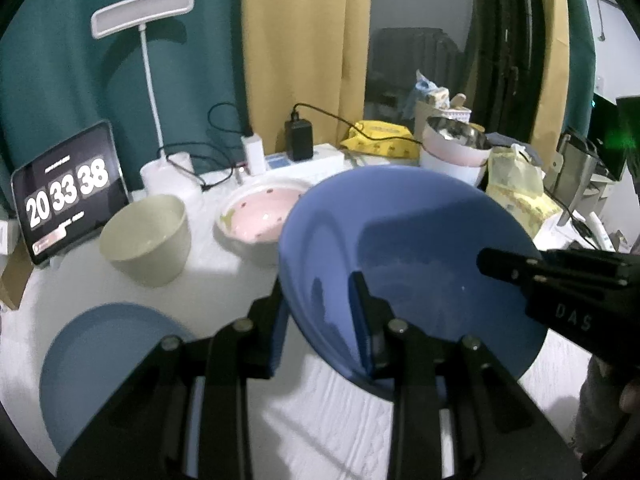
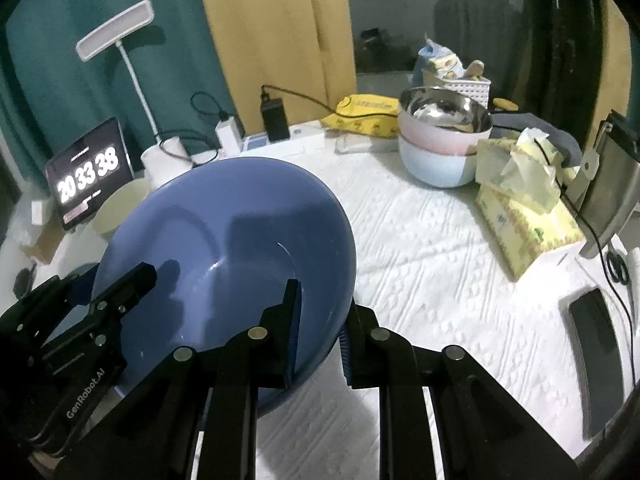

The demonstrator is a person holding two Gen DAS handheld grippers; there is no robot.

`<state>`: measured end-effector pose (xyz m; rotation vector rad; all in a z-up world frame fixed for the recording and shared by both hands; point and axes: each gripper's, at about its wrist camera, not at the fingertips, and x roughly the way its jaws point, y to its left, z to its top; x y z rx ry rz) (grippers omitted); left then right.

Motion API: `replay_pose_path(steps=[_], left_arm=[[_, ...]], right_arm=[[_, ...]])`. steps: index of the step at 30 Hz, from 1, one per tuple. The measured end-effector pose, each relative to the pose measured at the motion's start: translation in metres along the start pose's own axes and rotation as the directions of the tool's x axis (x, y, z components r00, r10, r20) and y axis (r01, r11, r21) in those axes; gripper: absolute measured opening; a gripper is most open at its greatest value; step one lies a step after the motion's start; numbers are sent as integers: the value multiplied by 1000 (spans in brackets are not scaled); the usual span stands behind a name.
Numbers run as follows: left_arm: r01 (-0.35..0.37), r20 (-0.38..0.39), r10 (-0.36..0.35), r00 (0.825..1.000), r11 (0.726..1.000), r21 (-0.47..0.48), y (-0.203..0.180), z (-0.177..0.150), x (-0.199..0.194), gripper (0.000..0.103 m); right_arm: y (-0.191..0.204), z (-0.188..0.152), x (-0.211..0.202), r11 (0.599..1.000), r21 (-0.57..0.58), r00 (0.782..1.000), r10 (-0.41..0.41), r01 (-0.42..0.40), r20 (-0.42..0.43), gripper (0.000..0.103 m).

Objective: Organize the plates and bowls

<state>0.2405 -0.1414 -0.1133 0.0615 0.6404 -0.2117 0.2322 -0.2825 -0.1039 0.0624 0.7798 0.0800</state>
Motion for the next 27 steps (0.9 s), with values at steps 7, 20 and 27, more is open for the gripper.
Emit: replay_pose_path(steps=[7,20,27], left_arm=[[21,-23,-21,1000,1000,-14,9,-15,-7,30],[55,-93,-57,994,998,-21,10,-32,-4,31],[52,-103,-55,993,998,-33,16,-33,-5,33]], right_arm=[[10,-15,0,1000,-4,999,5,-5,-42,20],[15,-33,0,1000,5,996,-14,15,-91,26],[13,-32,1,1000,6,996,-19,20,-88,32]])
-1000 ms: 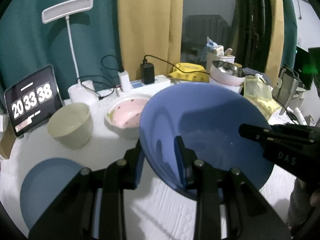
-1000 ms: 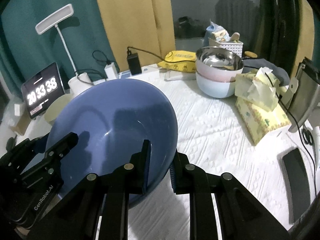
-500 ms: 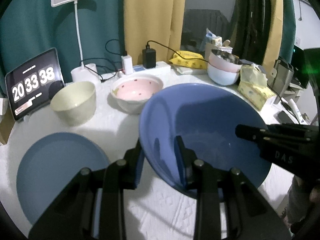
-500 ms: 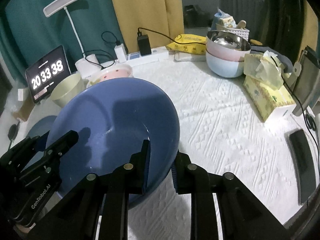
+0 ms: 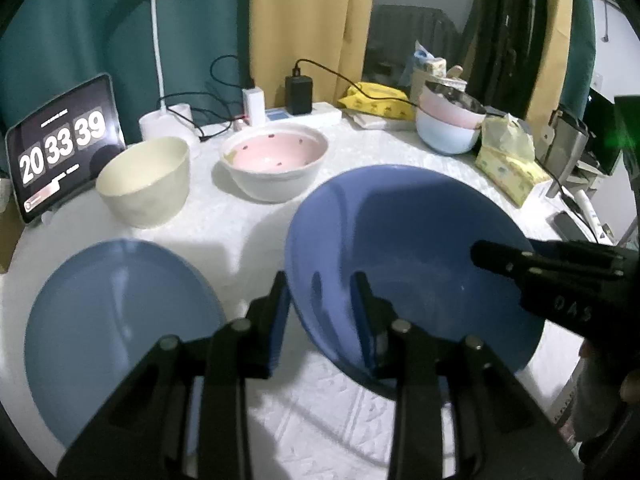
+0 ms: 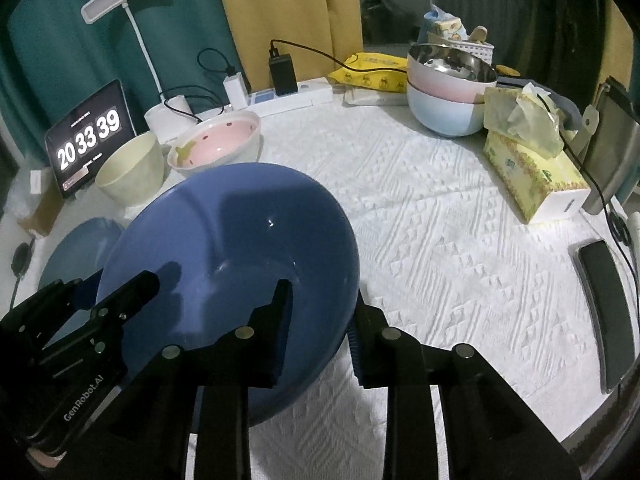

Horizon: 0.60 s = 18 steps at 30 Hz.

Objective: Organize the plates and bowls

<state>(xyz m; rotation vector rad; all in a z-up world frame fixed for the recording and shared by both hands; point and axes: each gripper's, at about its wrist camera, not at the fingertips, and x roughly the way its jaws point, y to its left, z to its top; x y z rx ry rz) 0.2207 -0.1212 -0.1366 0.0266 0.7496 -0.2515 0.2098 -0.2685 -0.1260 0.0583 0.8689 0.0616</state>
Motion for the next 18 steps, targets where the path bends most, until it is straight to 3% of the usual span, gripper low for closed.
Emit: replay_pose_path(steps=[18], left_arm=[[-43,91,47,995,998,-41,32,22,-31,34]], right_arm=[[9,28,-21,999,-39,997,-4,7,76,36]])
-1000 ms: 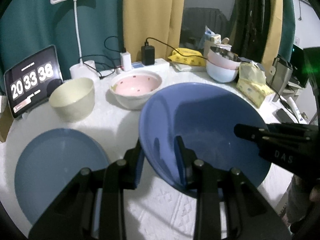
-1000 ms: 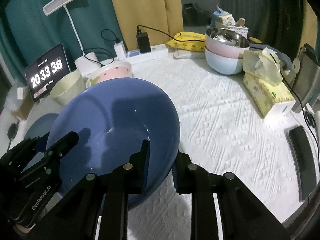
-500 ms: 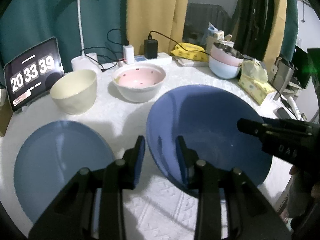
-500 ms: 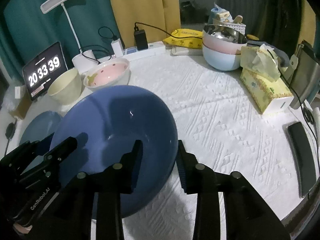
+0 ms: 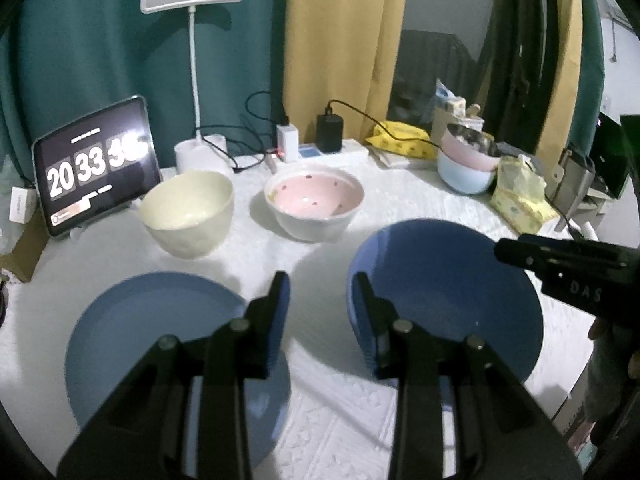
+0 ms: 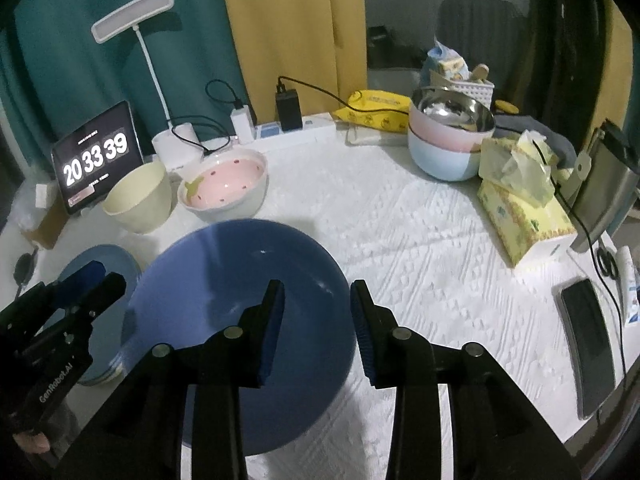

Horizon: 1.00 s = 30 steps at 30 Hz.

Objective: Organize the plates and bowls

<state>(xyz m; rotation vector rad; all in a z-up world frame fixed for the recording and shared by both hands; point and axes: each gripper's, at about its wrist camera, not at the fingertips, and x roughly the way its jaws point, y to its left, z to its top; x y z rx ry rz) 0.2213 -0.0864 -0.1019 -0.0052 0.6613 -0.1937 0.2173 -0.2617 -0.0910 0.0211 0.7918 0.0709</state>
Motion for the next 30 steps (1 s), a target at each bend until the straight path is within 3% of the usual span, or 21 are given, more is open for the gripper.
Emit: replay_pose_path(steps=[21,23,30], left_arm=[[-17,70,20,997,999,-38,23,48,3,36],[-10,68,13,998,999,-40,24,52,7,47],[-18,65,21,998,998,-56,30,67,24,48]], right_arm=[[29,54,6,996,-81,997,35,-30,62,36],[31,60,10,996,-83,997,38,-33,62,36],[38,82,28,994,-102,997,45,-38,60,36]])
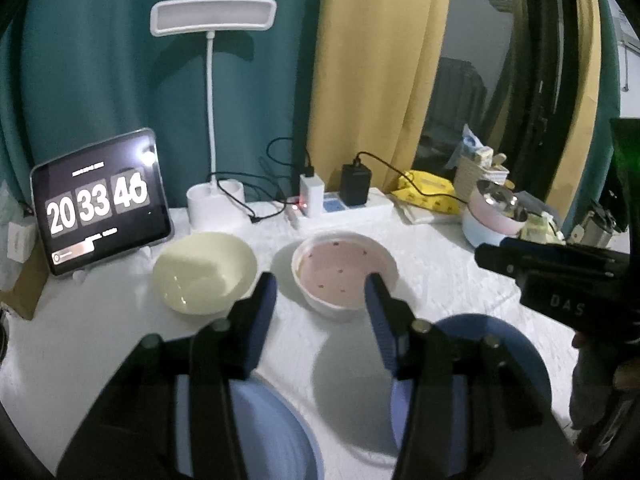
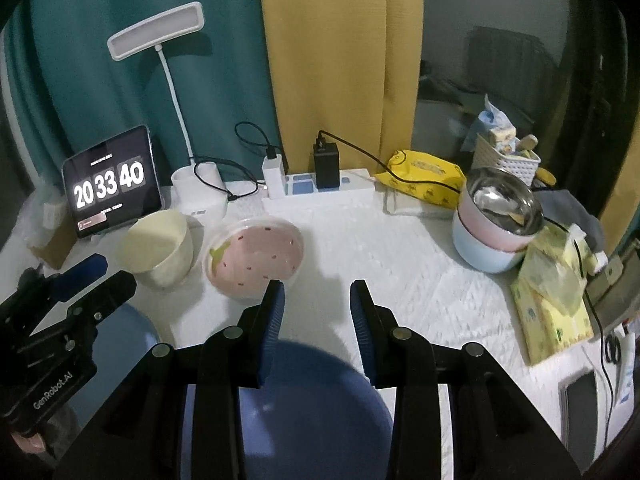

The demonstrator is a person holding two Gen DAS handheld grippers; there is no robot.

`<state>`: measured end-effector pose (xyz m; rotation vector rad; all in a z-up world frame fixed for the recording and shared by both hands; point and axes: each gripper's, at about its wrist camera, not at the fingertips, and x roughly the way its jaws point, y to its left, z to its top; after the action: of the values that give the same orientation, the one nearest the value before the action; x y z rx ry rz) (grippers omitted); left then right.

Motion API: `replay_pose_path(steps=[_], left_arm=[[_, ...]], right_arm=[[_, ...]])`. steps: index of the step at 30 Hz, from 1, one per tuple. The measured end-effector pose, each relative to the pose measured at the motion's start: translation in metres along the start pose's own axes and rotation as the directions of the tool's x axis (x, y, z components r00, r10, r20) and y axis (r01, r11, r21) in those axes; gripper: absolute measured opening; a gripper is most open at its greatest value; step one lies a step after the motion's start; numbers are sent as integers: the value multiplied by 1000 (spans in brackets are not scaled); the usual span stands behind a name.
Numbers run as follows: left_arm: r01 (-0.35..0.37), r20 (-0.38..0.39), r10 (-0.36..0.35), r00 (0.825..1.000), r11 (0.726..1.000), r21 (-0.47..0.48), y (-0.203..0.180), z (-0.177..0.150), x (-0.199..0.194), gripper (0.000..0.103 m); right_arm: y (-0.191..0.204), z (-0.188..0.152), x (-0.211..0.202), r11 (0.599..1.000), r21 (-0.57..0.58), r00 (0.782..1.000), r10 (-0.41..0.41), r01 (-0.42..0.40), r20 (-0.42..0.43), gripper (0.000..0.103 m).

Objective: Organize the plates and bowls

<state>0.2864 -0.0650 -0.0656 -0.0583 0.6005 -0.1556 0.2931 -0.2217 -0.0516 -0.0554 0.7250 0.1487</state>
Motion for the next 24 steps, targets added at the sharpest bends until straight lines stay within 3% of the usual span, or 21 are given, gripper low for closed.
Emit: replay_pose_path(steps=[24], left_arm=[[-9,-153,3,988,999,-36,14,7,87,48]], right_arm=[[10,25,90,999,20,993,29,-26,-116,36]])
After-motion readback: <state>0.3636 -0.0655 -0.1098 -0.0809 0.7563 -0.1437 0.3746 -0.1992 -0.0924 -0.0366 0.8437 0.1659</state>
